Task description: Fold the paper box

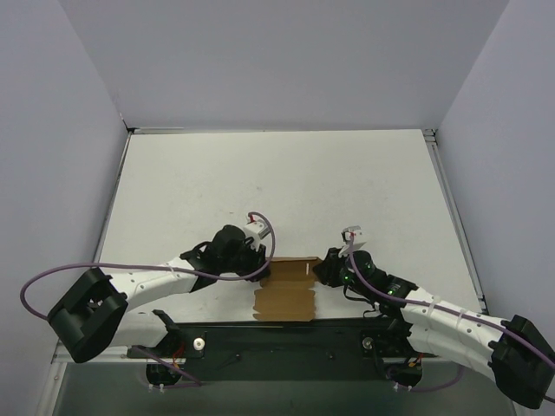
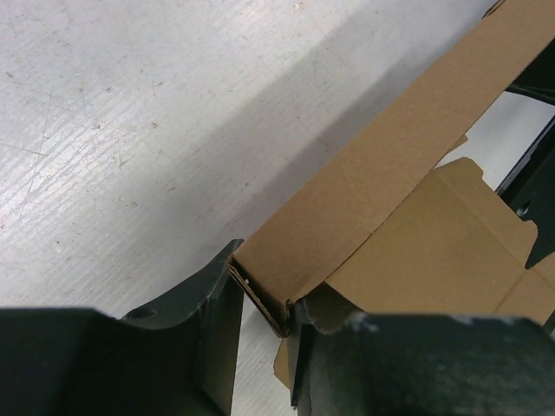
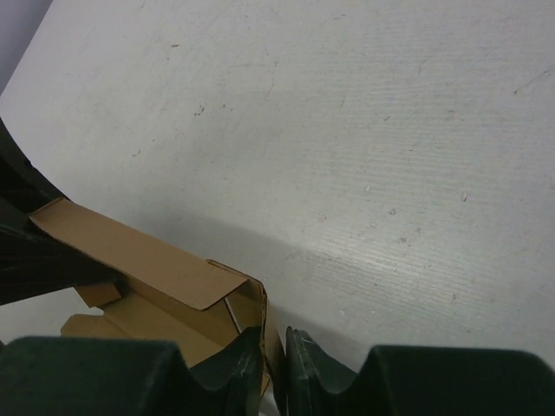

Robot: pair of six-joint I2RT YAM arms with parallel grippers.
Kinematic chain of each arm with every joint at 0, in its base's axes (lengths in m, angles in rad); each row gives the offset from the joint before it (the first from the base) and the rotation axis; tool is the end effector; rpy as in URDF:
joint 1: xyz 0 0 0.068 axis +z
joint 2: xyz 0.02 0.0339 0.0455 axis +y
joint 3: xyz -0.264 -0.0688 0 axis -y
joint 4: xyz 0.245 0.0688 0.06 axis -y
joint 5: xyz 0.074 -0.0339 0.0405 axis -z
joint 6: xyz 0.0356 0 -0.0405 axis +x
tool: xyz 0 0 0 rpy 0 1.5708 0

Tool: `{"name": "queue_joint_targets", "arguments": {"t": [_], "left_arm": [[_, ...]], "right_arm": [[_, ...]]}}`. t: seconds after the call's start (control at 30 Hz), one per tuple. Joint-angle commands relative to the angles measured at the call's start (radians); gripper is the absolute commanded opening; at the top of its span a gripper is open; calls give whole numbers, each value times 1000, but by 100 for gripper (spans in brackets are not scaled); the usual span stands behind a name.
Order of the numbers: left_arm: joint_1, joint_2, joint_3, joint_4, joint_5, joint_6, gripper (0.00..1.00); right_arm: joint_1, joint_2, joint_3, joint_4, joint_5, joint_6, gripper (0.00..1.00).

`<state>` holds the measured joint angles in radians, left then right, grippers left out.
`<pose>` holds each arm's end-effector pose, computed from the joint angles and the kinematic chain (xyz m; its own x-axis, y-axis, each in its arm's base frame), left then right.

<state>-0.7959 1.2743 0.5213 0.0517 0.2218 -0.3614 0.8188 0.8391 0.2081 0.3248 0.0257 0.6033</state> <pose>0.1663 -0.1810 0.1721 -0.7103 0.2324 -0.6645 0.6023 0.6891 -0.4029 0.1245 0.1318 0.1808 -0.5743 0.2163 -0.7896 -0.4706 0.7020 0.5346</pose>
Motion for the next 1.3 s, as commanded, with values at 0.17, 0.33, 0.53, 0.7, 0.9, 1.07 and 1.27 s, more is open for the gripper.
{"name": "queue_joint_targets", "arguments": {"t": [0.17, 0.33, 0.53, 0.7, 0.9, 1.07, 1.27], "left_arm": [[26, -56, -35, 80, 17, -8, 7], [37, -79, -58, 106, 19, -13, 31], [49, -136, -76, 109, 2, -13, 58], [57, -177, -90, 120, 8, -17, 69], [116, -279, -161, 174, 1, -56, 70], [182, -365, -231, 227, -21, -102, 73], [210, -256, -242, 307, 43, -91, 72]], "right_arm": [[-4, -1, -16, 16, 68, 6, 0], [-3, 3, -21, -6, 88, -8, 0], [-3, 5, -27, -10, 98, -14, 0], [-3, 3, -32, -10, 100, -16, 0], [-3, 0, -41, -3, 97, -13, 0], [-4, -6, -55, 5, 100, -10, 0], [-4, -3, -67, 29, 98, -23, 0]]}}
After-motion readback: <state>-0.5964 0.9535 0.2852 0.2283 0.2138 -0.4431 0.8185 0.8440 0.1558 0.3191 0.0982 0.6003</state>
